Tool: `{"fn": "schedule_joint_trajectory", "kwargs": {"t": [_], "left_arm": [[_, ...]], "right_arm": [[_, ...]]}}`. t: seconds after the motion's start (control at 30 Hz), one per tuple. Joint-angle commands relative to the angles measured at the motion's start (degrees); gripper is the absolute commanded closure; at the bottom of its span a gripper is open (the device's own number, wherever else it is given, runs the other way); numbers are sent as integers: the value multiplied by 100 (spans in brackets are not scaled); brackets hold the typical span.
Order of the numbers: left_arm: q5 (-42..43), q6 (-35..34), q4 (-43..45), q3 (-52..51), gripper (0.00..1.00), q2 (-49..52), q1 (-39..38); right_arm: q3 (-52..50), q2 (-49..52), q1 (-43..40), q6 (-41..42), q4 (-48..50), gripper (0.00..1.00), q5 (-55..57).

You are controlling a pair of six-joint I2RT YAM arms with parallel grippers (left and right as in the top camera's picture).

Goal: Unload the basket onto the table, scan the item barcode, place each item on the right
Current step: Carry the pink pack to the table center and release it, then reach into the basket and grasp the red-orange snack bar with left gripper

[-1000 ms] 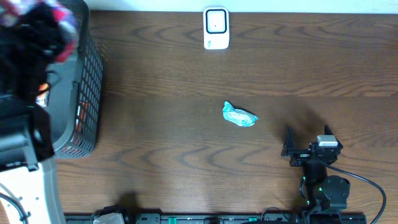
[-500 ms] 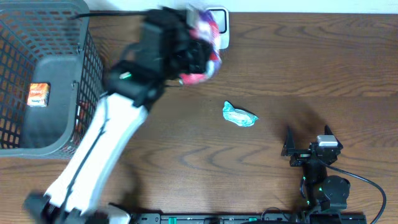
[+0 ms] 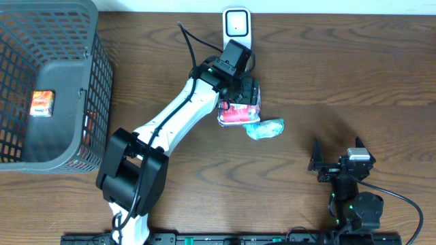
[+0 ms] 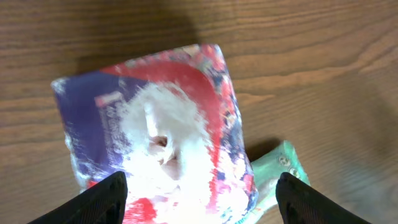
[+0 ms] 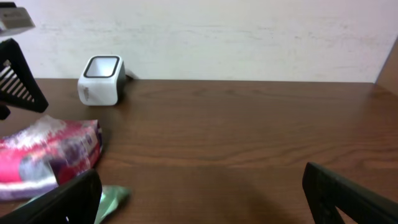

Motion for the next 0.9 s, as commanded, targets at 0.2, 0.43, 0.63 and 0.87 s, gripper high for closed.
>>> {"fn": "schedule_joint_trajectory", "kwargs": {"t": [0.2, 0.43, 0.63, 0.87], "left_arm": [[-210, 72, 138, 208, 22, -1370, 404], [-240, 549, 511, 208, 17, -2857, 1635], [-1593, 599, 413, 208, 17, -3591, 3418], [-2026, 599, -55, 205, 17, -3303, 5416]], "right_arm": [[-22, -31, 22, -42, -4, 1, 31], [-22, -31, 22, -44, -4, 1, 31], [-22, -31, 22, -44, -4, 1, 31], [-22, -31, 22, -44, -2, 1, 28]]}}
